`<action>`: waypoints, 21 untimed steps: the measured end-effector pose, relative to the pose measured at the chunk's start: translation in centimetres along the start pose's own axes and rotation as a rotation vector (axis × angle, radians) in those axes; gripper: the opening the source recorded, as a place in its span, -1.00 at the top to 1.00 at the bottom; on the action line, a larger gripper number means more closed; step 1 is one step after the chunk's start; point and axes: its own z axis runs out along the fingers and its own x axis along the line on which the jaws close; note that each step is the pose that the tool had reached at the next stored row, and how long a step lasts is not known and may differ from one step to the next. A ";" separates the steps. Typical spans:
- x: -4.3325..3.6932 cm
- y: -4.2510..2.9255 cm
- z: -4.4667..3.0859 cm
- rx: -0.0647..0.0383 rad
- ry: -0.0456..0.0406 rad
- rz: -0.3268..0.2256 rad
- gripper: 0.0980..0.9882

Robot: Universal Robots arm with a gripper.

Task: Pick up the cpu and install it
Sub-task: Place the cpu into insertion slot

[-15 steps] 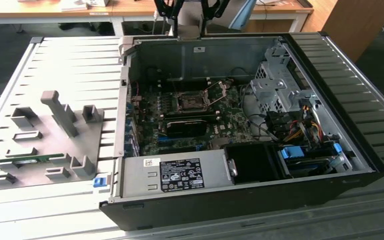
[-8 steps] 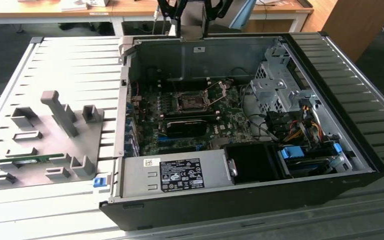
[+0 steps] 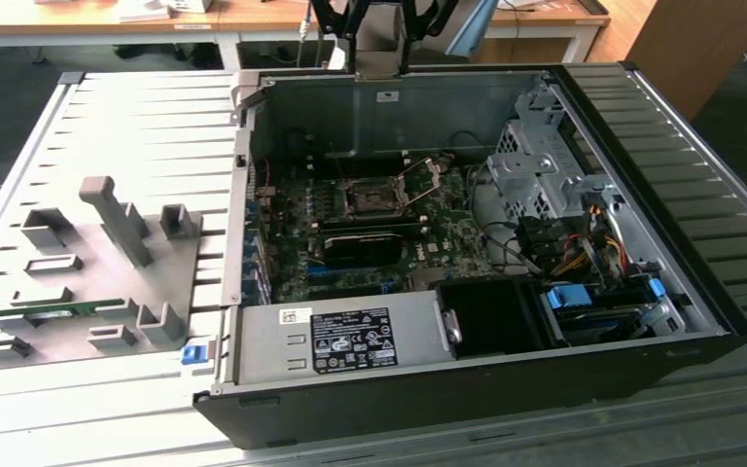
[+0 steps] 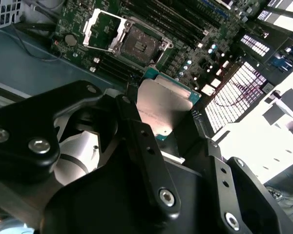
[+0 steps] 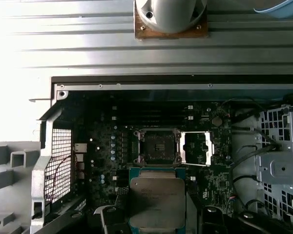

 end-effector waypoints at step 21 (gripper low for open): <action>-0.07 0.00 0.05 0.001 -0.0165 0.178 0.00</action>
